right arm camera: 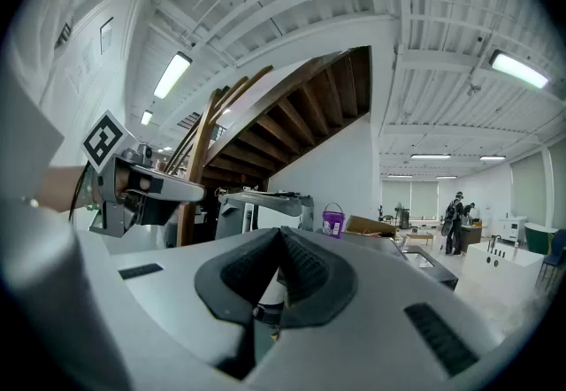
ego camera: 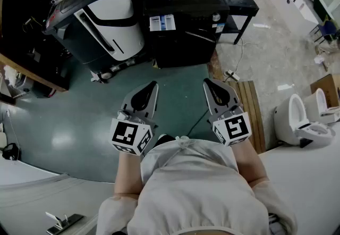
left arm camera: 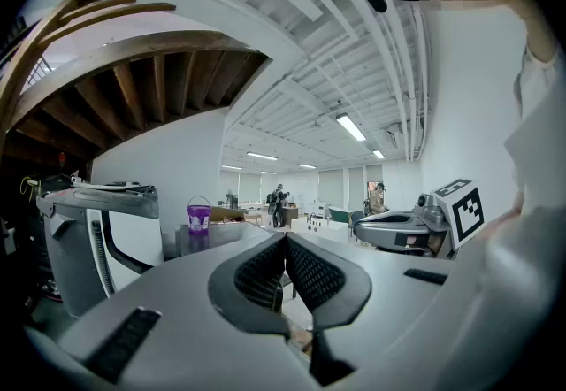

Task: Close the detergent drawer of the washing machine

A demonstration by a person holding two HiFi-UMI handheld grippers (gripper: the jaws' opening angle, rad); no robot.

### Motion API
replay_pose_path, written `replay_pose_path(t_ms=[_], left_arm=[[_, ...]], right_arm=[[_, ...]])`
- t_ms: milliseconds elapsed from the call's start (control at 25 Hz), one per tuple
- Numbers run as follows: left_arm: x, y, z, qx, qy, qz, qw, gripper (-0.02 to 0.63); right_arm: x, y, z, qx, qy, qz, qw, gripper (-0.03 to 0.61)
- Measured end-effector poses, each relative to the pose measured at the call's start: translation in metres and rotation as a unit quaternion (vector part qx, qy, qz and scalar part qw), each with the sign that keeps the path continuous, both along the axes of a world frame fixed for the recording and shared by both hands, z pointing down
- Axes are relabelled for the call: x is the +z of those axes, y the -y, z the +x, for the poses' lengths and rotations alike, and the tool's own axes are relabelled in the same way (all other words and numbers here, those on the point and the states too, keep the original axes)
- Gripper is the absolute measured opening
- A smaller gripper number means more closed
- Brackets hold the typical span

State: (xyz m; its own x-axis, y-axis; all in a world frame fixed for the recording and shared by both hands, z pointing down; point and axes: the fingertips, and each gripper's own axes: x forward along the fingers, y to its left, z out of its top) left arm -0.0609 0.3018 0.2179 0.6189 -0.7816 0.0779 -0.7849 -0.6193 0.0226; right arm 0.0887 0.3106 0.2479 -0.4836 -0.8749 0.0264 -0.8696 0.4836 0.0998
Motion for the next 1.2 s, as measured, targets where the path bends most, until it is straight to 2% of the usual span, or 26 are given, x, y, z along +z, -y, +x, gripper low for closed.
replay_pose_path(t_ms=[440,680,960,1200], left_arm=[[0.003,0.012,0.009,-0.002,0.000,-0.008,1.0000,0.019],[0.007,0.016,0.018,0.001,0.001,-0.014,0.9999,0.020],[0.025,0.038,0.017,-0.002,0.009,-0.036,0.9993,0.020],[0.047,0.084,0.008,-0.004,0.004,-0.049,0.9988,0.020]], right_arm=[[-0.004,0.011,0.011,0.002,-0.008,-0.001,1.000,0.000],[-0.007,0.013,0.024,0.022,0.000,0.012,1.000,0.002],[0.011,0.036,0.027,0.025,0.012,-0.013,1.000,0.003],[0.032,0.080,0.022,0.032,0.023,-0.035,0.999,0.004]])
